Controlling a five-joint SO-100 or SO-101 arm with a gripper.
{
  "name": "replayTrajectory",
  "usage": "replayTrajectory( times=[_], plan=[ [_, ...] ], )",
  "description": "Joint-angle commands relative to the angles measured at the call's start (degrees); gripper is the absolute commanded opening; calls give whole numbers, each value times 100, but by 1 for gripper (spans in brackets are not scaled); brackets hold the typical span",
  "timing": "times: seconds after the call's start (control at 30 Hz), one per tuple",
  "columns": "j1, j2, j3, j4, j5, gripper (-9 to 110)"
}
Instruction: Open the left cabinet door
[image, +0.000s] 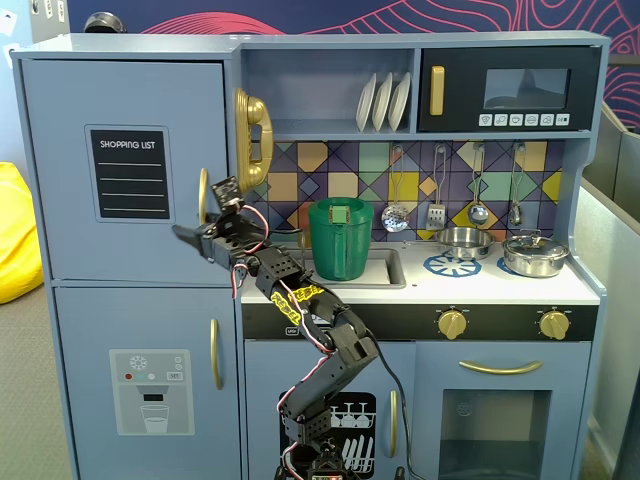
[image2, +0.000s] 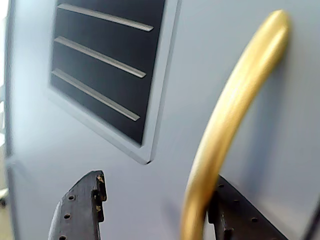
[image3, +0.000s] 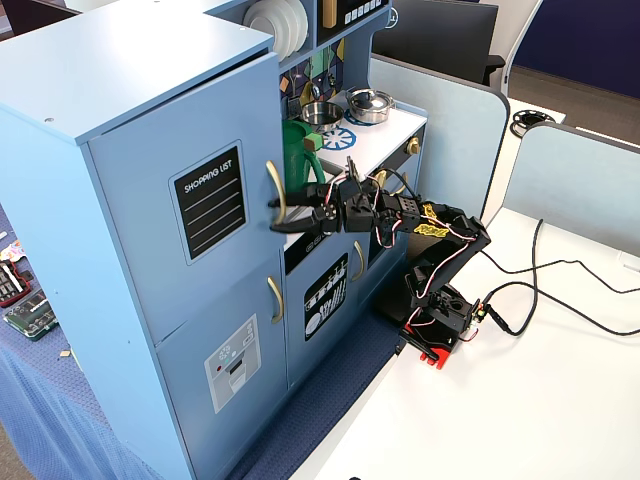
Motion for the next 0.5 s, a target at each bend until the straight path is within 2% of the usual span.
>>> replayTrajectory(
  times=[0.0, 0.27, 0.47],
  plan=[
    [-396, 519, -334, 281, -149, 16],
    [-967, 1327, -141, 853, -352, 15],
    [-1020, 1995, 35, 1283, -299, 15]
  ],
)
